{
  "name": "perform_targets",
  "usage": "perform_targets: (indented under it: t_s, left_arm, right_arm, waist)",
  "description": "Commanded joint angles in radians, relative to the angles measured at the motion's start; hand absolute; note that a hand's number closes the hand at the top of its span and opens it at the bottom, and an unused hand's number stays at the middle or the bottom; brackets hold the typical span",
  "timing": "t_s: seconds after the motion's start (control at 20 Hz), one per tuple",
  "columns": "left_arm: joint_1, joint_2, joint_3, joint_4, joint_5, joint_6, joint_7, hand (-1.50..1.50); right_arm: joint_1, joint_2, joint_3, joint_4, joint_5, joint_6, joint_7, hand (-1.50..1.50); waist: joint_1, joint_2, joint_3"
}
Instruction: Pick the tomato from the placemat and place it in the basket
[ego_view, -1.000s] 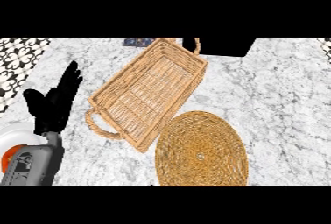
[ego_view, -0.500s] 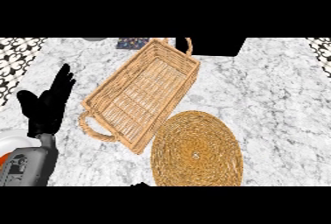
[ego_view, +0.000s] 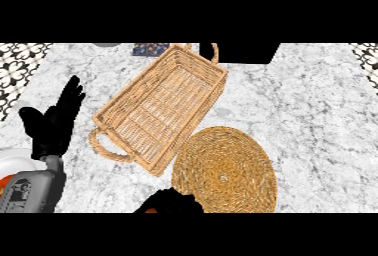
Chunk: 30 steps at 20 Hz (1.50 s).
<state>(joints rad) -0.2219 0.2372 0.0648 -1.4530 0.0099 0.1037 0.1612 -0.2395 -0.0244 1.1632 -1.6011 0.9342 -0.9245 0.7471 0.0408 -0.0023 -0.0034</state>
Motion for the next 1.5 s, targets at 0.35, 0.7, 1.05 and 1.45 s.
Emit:
perform_targets:
  t_s: [0.35,0.7,1.05,1.45]
  left_arm:
    - [-0.006,-0.007,-0.010,0.007,0.003,-0.013,-0.007,0.00]
    - [-0.041,-0.009,-0.025,0.020,0.003,-0.032,-0.007,0.00]
    - [-0.077,-0.042,-0.043,0.058,-0.014,-0.014,-0.012,0.00]
    - [-0.083,-0.017,-0.016,0.050,-0.009,-0.018,-0.004,0.00]
  right_arm:
    - [-0.330,0.024,-0.265,0.036,0.020,0.090,0.319,1.50]
    - [-0.650,0.024,-0.357,0.228,-0.052,0.180,0.508,1.50]
    - [-0.862,0.024,-0.401,0.453,-0.193,0.190,0.567,1.50]
    - [-0.967,0.024,-0.353,0.623,-0.346,0.108,0.563,1.50]
  waist:
    - [0.024,-0.001,-0.004]
    - [0.070,0.009,-0.003]
    - [0.069,0.020,-0.001]
    - [0.057,0.016,0.000]
